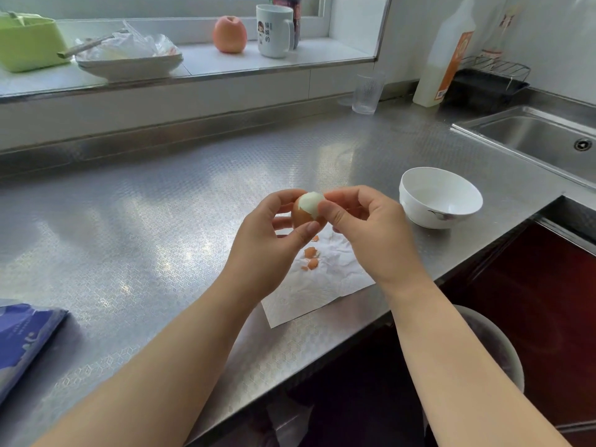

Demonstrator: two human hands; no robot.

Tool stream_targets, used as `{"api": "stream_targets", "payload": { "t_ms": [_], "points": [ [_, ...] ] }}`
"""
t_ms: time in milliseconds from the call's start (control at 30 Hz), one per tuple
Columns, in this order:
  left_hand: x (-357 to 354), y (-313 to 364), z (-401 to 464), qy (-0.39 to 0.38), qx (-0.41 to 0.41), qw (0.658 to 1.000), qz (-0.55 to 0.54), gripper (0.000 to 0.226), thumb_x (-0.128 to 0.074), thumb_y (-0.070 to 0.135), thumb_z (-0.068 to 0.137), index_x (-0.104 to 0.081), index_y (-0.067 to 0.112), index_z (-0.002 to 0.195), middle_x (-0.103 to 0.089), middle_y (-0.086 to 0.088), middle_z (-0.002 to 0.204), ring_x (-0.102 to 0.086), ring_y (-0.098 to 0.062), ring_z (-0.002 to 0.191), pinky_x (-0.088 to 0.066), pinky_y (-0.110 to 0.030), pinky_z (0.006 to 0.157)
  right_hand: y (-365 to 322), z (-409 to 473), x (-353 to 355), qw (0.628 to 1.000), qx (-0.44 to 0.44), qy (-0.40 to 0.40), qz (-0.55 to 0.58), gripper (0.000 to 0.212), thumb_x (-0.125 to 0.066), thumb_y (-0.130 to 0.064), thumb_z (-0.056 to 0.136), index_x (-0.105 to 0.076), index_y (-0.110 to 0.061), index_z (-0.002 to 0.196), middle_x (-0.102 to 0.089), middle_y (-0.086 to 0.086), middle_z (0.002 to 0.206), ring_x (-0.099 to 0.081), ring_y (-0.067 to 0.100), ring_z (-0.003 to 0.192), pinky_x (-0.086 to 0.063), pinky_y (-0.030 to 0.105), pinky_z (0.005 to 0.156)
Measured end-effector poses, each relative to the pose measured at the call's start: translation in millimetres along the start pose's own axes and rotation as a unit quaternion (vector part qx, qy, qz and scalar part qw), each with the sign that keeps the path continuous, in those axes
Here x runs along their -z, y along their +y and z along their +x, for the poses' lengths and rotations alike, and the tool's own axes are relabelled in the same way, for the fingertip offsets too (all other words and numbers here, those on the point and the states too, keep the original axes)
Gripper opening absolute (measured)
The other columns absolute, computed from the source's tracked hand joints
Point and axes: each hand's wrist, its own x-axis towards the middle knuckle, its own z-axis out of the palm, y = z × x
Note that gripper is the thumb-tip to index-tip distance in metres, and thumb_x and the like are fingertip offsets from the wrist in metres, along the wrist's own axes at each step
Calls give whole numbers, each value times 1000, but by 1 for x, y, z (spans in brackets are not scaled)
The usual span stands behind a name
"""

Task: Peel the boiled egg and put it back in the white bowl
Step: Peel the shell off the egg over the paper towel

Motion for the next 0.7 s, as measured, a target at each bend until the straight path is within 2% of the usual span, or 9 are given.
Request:
{"api": "stream_targets", "payload": {
  "t_ms": [167, 267, 400, 500, 633, 700],
  "points": [
    [0, -1, -1, -4, -3, 1000, 2, 40, -79, 28, 82, -64, 28, 119, -70, 13, 108, -67, 0, 99, -56, -29, 90, 2, -2, 0, 999, 26, 28, -23, 7, -70, -30, 85, -73, -24, 88, -73, -9, 80, -65, 1, 76, -49, 14, 70],
    [-1, -1, -1, 0, -5, 1000, 4, 39, -79, 27, 82, -64, 27, 118, -70, 13, 108, -68, 0, 97, -56, -28, 89, 3, -4, -4, 994, 54, 51, -82, 10, -66, -29, 89, -73, -21, 90, -71, -8, 83, -62, -1, 75, -43, 7, 66],
    [-2, -1, -1, 8, -3, 1000, 2, 39, -80, 25, 82, -65, 28, 117, -70, 14, 106, -67, 2, 96, -56, -27, 88, 3, -4, -6, 990, 55, 70, -109, 14, -65, -30, 90, -72, -18, 90, -71, -9, 82, -64, 2, 76, -45, 8, 66],
    [-3, -1, -1, 20, -1, 1000, 4, 38, -81, 24, 81, -65, 29, 115, -70, 15, 105, -66, 5, 95, -56, -23, 86, 4, -4, -9, 985, 59, 83, -136, 13, -63, -29, 91, -70, -19, 88, -70, -10, 80, -63, 2, 76, -46, 11, 66],
    [-5, -3, -1, 28, -4, 1000, 10, 38, -80, 22, 81, -64, 29, 115, -69, 15, 106, -65, 7, 93, -54, -17, 83, 6, -6, -14, 977, 76, 95, -175, 14, -59, -27, 92, -67, -17, 87, -69, -5, 81, -63, 11, 77, -50, 24, 68],
    [-5, -4, -1, 31, -6, 999, 14, 38, -80, 21, 81, -64, 28, 115, -69, 15, 106, -64, 8, 92, -52, -12, 81, 5, -7, -16, 970, 94, 101, -202, 14, -59, -25, 93, -67, -14, 88, -68, -3, 82, -61, 13, 76, -49, 26, 67]
  ]
}}
